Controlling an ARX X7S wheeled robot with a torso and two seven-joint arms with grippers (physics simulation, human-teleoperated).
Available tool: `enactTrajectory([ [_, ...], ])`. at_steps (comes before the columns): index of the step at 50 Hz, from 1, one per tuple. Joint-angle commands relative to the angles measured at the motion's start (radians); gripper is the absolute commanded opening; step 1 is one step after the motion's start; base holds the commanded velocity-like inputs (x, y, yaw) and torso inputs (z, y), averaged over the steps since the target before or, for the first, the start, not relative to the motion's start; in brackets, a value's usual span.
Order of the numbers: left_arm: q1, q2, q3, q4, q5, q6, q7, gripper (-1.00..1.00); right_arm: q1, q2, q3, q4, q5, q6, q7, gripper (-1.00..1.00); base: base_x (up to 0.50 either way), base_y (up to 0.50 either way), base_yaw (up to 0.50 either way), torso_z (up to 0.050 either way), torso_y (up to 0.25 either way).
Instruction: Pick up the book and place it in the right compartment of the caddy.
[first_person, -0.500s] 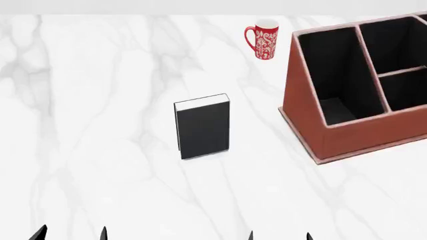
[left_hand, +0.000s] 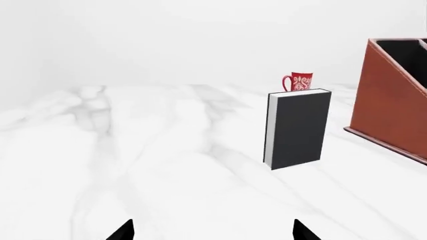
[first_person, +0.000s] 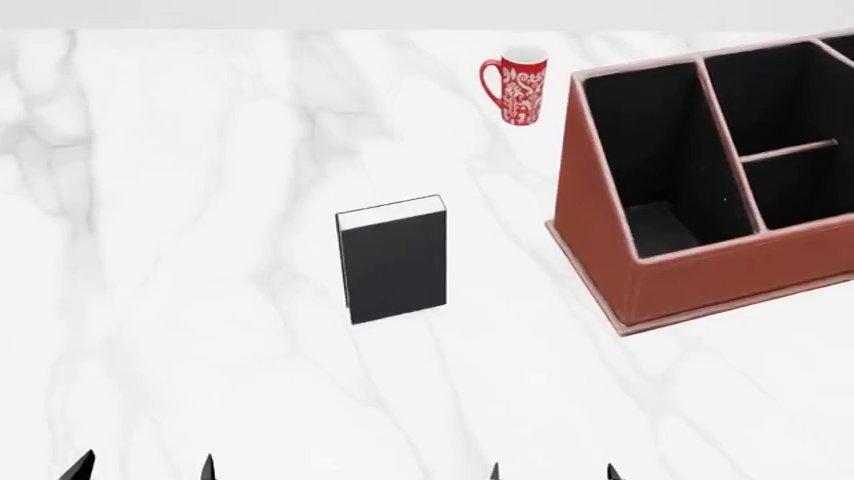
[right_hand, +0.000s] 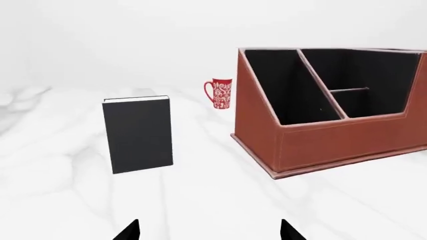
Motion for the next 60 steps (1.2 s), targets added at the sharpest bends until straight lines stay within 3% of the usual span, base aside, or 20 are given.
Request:
enactTrajectory([
  [1, -0.005, 0.002, 0.0, -0.011, 0.002, 0.002, -0.008, 1.0, -0.004, 0.006, -0.007, -0.006, -0.005, 0.023, -0.008, 1.0, 0.0, -0.5, 0.0, 0.0, 0.0],
  [25, -0.014, -0.032, 0.043, -0.012, -0.026, -0.007, -0.053, 1.0, 0.001, 0.042, -0.041, -0.014, 0.06, 0.04, 0.007, 1.0, 0.0, -0.5, 0.0, 0.0, 0.0],
  [33, -0.02, -0.045, 0.042, 0.029, -0.042, -0.054, -0.073, 1.0, 0.022, 0.045, -0.042, -0.062, 0.065, 0.138, 0.046, 1.0, 0.0, -0.06, 0.0, 0.0, 0.0],
  [37, -0.037, -0.06, 0.031, 0.135, -0.065, -0.184, -0.084, 1.0, 0.094, 0.07, -0.04, -0.232, 0.11, 0.41, 0.057, 1.0, 0.0, 0.0, 0.0, 0.0, 0.0],
  [38, -0.08, -0.08, 0.011, 0.259, -0.107, -0.334, -0.086, 1.0, 0.112, 0.076, -0.043, -0.268, 0.109, 0.468, 0.066, 1.0, 0.0, 0.0, 0.0, 0.0, 0.0],
  [41, -0.16, -0.116, -0.016, 0.438, -0.172, -0.577, -0.081, 1.0, 0.215, 0.098, -0.036, -0.441, 0.134, 0.717, 0.085, 1.0, 0.0, 0.0, 0.0, 0.0, 0.0],
  [48, -0.447, -0.175, -0.125, 0.699, -0.334, -1.034, -0.097, 1.0, 0.575, 0.083, 0.047, -0.644, 0.277, 1.249, 0.083, 1.0, 0.0, 0.0, 0.0, 0.0, 0.0],
  [54, -0.593, -0.185, -0.181, 0.767, -0.404, -1.209, -0.116, 1.0, 0.741, 0.077, 0.036, -0.65, 0.288, 1.411, 0.108, 1.0, 0.0, 0.0, 0.0, 0.0, 0.0],
  [60, -0.608, -0.19, -0.178, 0.78, -0.41, -1.222, -0.122, 1.0, 0.766, 0.074, 0.032, -0.66, 0.296, 1.438, 0.116, 1.0, 0.0, 0.0, 0.0, 0.0, 0.0],
])
